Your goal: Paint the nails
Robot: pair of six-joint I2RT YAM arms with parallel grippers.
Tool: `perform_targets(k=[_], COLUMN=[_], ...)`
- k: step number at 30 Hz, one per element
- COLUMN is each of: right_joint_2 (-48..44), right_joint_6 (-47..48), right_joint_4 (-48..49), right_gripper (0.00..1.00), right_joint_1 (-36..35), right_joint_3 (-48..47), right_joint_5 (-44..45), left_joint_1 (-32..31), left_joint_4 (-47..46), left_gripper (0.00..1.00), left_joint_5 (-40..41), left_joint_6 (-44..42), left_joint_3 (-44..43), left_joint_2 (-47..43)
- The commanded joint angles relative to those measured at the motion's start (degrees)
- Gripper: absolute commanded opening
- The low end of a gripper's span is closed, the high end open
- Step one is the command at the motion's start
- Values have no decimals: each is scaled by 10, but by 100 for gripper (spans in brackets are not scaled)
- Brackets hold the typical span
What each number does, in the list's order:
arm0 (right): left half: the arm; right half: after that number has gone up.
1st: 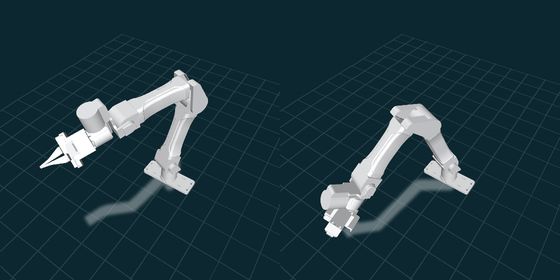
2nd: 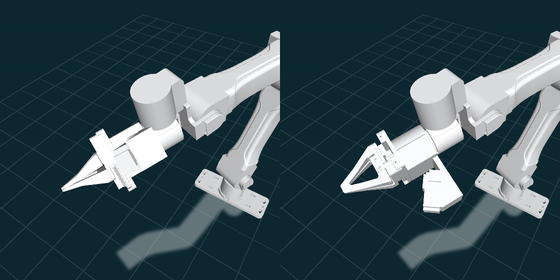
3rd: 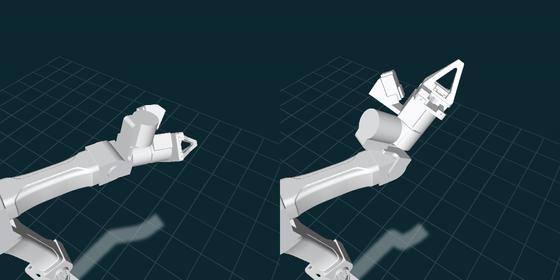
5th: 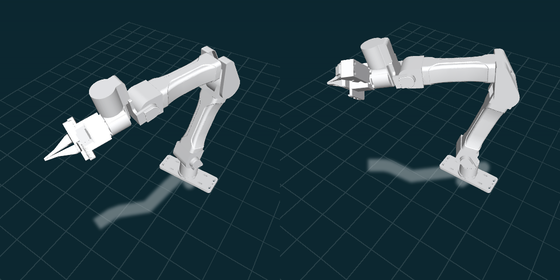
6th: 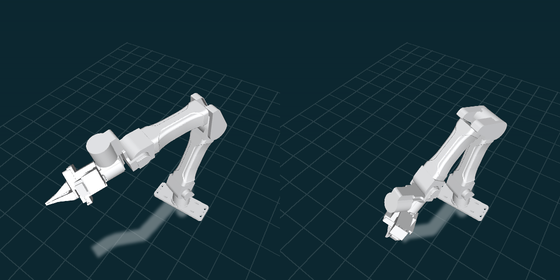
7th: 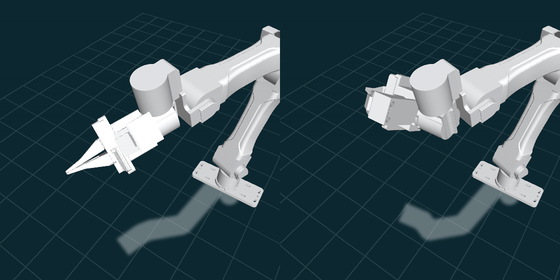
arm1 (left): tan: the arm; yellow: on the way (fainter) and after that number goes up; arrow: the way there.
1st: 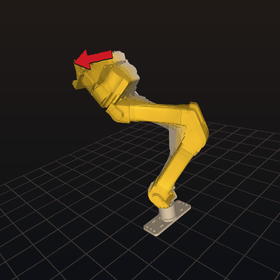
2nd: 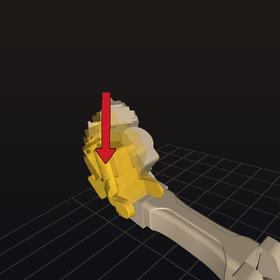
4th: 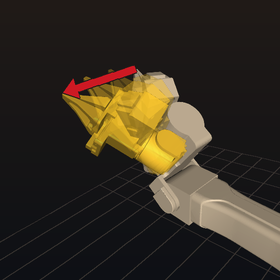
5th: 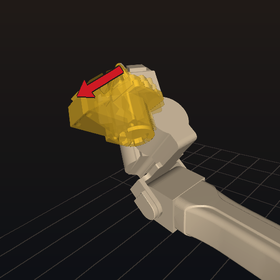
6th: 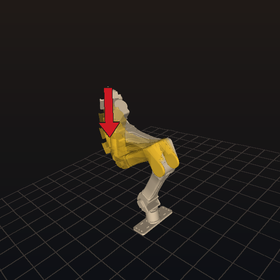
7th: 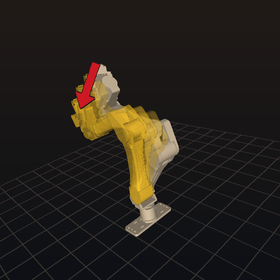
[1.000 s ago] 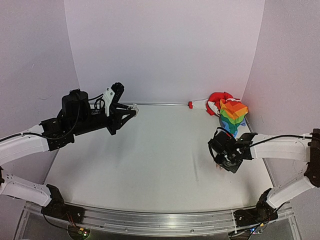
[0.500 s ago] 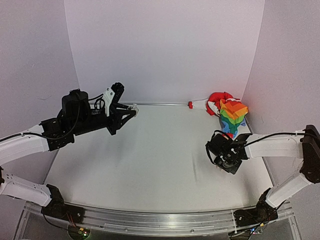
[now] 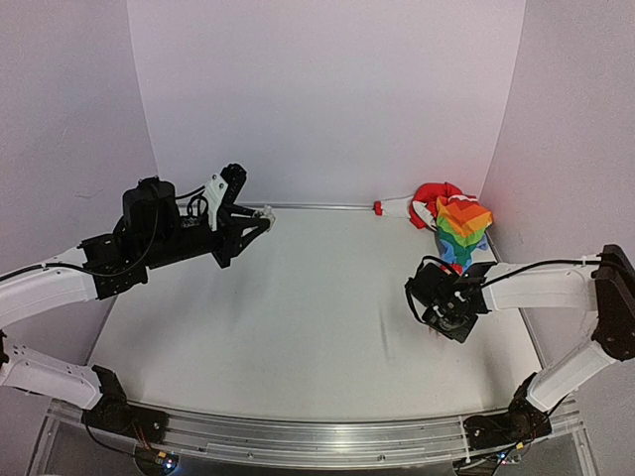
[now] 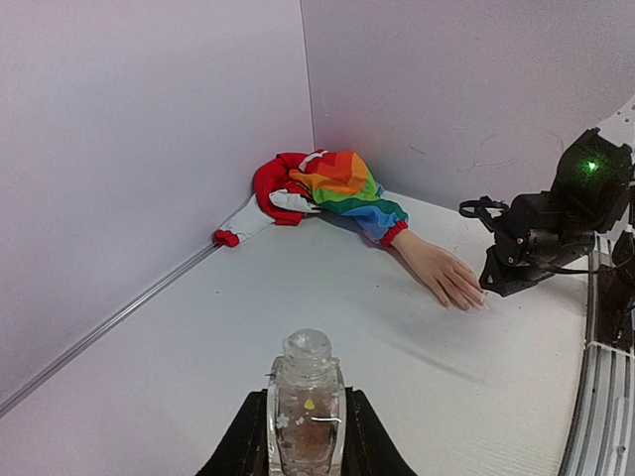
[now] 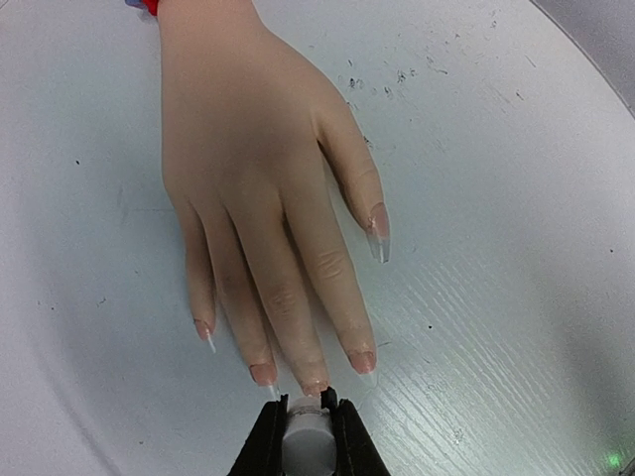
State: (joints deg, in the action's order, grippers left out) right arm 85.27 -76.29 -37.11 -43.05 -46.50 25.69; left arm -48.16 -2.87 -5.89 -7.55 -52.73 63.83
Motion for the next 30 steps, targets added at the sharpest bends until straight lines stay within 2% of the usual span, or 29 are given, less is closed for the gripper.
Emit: perform_targets(k=[1,30], right_joint_2=[5,28], right_joint_6=[-4,-11], right_joint_4=[-16,-23], right_gripper=[0,0], right_joint_1=[2,2], right_joint_3=[-15,-9], right_joint_5=[19,11], left_joint_1=[3,4], left_joint_4=[-14,-14], left_gripper=[0,0], left_joint_5=[-5,-5], left_joint_6=[-7,-7], left_joint_3=[-9,-8], left_joint_2=[-2,-6])
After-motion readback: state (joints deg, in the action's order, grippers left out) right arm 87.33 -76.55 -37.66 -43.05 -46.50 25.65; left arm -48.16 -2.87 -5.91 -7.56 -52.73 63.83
